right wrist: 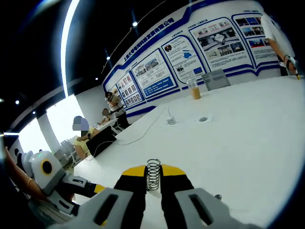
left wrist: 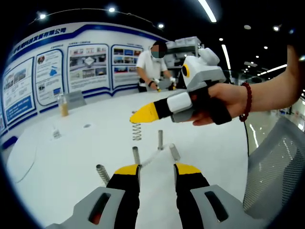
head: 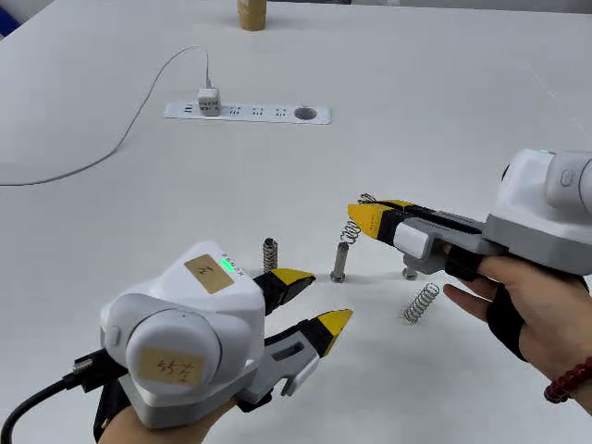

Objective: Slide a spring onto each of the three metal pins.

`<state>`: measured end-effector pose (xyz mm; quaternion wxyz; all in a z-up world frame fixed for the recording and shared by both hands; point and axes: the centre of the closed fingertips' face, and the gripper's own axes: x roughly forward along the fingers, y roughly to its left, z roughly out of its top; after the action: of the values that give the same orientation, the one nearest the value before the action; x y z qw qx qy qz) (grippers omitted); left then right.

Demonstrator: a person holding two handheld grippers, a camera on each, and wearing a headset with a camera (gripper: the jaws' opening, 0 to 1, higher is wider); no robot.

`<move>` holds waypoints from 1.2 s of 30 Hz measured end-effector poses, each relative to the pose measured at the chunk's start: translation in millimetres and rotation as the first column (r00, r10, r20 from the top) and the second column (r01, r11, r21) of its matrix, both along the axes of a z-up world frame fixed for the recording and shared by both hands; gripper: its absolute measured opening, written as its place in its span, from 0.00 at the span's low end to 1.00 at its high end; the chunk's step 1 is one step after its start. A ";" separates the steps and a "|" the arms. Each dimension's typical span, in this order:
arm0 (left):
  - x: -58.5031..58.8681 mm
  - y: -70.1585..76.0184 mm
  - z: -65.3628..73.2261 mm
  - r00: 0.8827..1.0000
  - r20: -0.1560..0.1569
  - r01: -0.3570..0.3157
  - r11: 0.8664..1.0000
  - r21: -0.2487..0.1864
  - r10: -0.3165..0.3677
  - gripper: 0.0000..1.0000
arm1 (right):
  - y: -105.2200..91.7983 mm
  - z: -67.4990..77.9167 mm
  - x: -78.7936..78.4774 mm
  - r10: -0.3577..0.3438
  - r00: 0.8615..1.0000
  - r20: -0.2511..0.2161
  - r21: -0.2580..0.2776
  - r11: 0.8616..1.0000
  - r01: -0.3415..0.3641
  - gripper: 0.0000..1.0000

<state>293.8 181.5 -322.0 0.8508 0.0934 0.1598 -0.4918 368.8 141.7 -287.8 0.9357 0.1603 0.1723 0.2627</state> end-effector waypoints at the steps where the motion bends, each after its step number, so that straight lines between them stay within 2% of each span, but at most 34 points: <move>1: -0.3 0.5 -0.6 1.000 -0.002 -0.001 1.000 0.001 0.001 0.30 | 0.1 -0.8 1.0 0.001 1.000 0.003 -0.010 1.000 -0.001 0.11; 7: -1.7 2.6 -5.5 1.000 -0.029 -0.012 1.000 -0.001 0.012 0.34 | -0.2 -8.7 5.6 0.010 1.000 0.017 -0.081 0.997 -0.009 0.11; 16: -1.9 4.6 -11.6 0.998 -0.060 -0.026 1.000 0.006 0.026 0.40 | -0.6 -18.5 9.3 0.014 1.000 0.009 -0.118 0.993 -0.013 0.11; 22: -2.4 5.1 -13.4 0.997 -0.072 -0.030 1.000 0.004 0.030 0.44 | 1.6 -24.0 9.2 0.030 0.999 0.016 -0.163 0.986 -0.027 0.11; 28: -3.3 5.4 -14.7 0.996 -0.082 -0.031 1.000 0.005 0.031 0.47 | 4.5 -26.8 8.2 0.050 0.998 0.036 -0.214 0.976 -0.041 0.11; 36: -4.1 5.9 -15.8 0.995 -0.092 -0.030 1.000 0.004 0.030 0.49 | 5.7 -34.9 4.4 0.077 0.996 0.041 -0.302 0.951 -0.061 0.12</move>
<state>289.7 187.4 -337.8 0.8497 0.0692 0.2010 -0.4825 373.2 147.4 -322.7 0.9436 0.0030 0.1912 0.2701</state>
